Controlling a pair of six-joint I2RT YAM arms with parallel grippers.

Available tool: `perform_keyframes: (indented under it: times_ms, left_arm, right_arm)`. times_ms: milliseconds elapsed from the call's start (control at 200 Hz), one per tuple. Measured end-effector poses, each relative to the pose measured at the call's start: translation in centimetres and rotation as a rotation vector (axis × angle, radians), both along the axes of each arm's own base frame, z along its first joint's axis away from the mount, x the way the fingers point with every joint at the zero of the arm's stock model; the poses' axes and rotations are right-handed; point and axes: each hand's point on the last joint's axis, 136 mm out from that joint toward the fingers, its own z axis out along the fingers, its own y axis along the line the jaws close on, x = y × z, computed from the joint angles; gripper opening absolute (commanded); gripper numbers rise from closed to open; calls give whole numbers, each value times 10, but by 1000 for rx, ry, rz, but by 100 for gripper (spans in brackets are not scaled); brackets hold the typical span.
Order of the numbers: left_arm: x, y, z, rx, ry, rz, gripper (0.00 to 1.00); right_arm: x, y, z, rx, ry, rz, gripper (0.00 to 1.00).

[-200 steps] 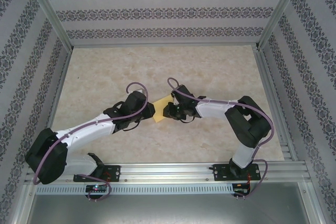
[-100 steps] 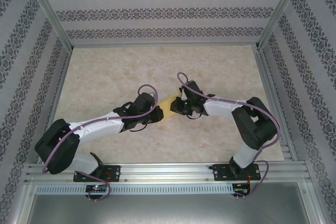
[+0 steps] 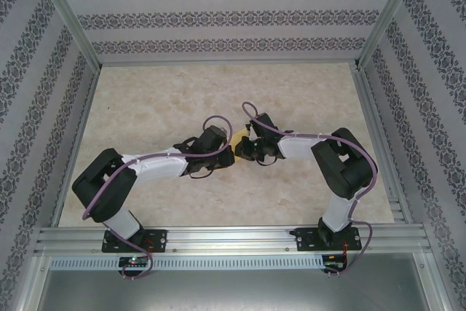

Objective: Fold a paper plane with a square sheet of paper (pick it up from the middle)
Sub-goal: First fold in half a square sheet of paper at the center of the table.

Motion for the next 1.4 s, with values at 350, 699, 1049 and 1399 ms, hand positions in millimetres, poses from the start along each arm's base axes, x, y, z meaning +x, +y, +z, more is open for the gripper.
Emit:
perform_keyframes:
  times_ms: [350,699,1049,1399]
  left_arm:
    - [1,-4,-22,35,41,-7,2]
    - [2,-2,-25,48,38,3,1]
    - [5,2,-29,70,36,28,0]
    - [6,7,-31,90,36,53,0]
  right_arm:
    - [-2,1,1,15,2,24,0]
    - [-7,4,-3,31,29,50,0]
    - [-10,5,-3,49,45,60,0]
    - [-1,-4,4,48,16,46,4]
